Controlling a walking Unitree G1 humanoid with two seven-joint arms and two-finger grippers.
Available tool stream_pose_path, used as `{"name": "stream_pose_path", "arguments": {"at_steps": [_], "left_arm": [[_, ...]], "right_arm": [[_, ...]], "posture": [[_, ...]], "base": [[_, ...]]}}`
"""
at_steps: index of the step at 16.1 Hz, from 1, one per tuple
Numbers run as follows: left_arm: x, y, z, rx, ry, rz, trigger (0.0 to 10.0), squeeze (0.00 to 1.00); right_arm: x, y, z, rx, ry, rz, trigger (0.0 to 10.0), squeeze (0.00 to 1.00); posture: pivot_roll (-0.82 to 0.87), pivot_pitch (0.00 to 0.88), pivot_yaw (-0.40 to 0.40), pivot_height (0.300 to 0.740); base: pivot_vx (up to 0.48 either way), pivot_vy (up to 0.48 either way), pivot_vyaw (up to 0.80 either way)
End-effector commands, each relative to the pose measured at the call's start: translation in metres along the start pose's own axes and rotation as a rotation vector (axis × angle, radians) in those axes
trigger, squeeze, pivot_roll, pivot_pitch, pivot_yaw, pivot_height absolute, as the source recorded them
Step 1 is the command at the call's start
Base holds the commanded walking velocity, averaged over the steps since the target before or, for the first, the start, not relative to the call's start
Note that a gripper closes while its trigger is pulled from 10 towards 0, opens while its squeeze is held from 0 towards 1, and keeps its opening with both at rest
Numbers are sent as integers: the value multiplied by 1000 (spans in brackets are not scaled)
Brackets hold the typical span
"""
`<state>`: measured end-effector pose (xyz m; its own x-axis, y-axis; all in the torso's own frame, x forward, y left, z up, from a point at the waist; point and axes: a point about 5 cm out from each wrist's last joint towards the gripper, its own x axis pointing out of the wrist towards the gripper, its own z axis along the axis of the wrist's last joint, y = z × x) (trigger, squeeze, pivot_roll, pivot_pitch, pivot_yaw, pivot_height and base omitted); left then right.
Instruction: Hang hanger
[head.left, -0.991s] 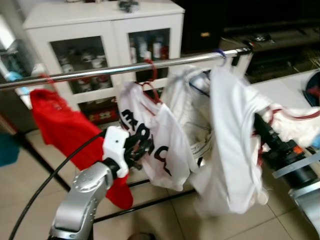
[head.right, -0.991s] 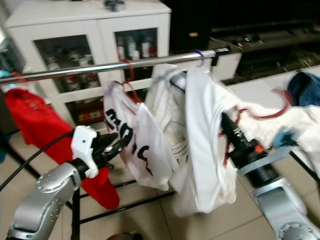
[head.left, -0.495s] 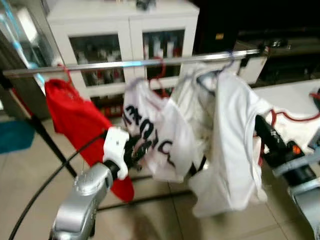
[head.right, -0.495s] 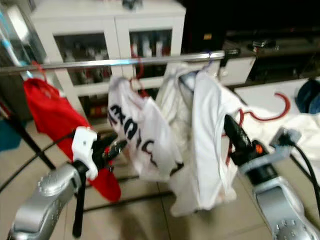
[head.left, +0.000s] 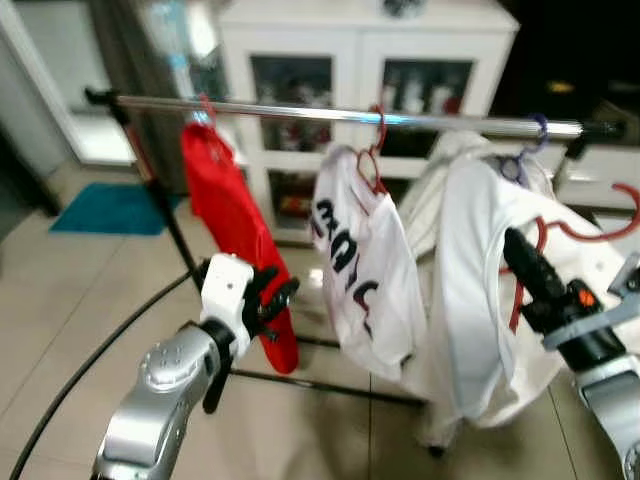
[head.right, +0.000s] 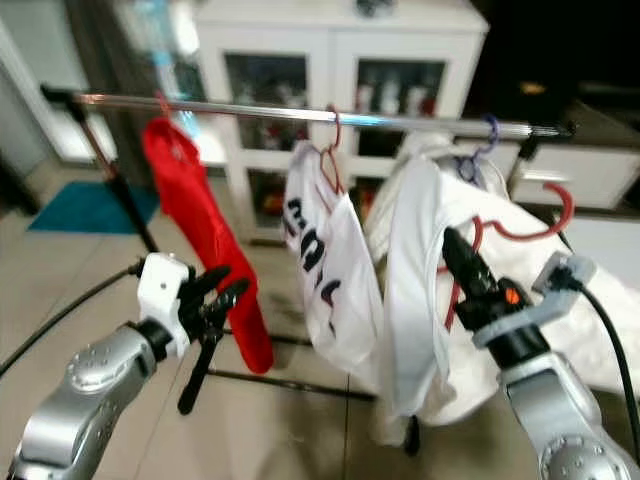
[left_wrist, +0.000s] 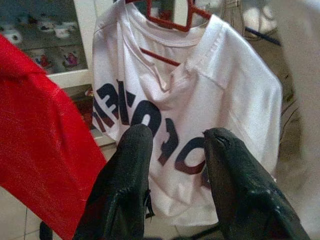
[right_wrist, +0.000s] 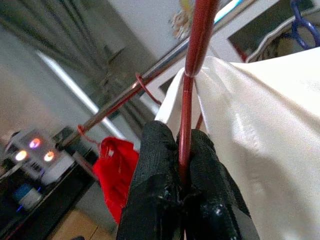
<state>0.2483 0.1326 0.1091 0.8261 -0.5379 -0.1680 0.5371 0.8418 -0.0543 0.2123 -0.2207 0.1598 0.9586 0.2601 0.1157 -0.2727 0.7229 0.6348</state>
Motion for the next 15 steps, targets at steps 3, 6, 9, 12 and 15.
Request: {"name": "stream_pose_path", "arguments": {"at_steps": [3, 6, 9, 12, 15], "left_arm": [[2, -4, -1, -5, 12, -20, 10000, 0], [4, -5, -1, 22, 12, -26, 10000, 0], [5, -2, -1, 24, 23, -3, 10000, 0], [4, -2, -3, 25, 31, -12, 10000, 0], [5, -2, -3, 25, 34, -9, 10000, 0]], "right_arm": [[0, 3, 10, -5, -38, 33, 10000, 0], [2, 5, 10, -37, -14, 56, 10000, 0], [6, 5, -1, -45, 19, 23, 10000, 0], [8, 3, -6, -39, 20, -6, 10000, 0], [12, 6, -9, -48, 36, 10, 10000, 0]], "posture": [[-120, 0, 40, 740], [-126, 0, 43, 740], [-126, 0, 42, 740], [-130, 0, 43, 740], [-130, 0, 42, 740]], "base": [[0, 0, 229], [0, 0, 0], [0, 0, 0], [-91, 0, 0], [-311, 0, 0]]}}
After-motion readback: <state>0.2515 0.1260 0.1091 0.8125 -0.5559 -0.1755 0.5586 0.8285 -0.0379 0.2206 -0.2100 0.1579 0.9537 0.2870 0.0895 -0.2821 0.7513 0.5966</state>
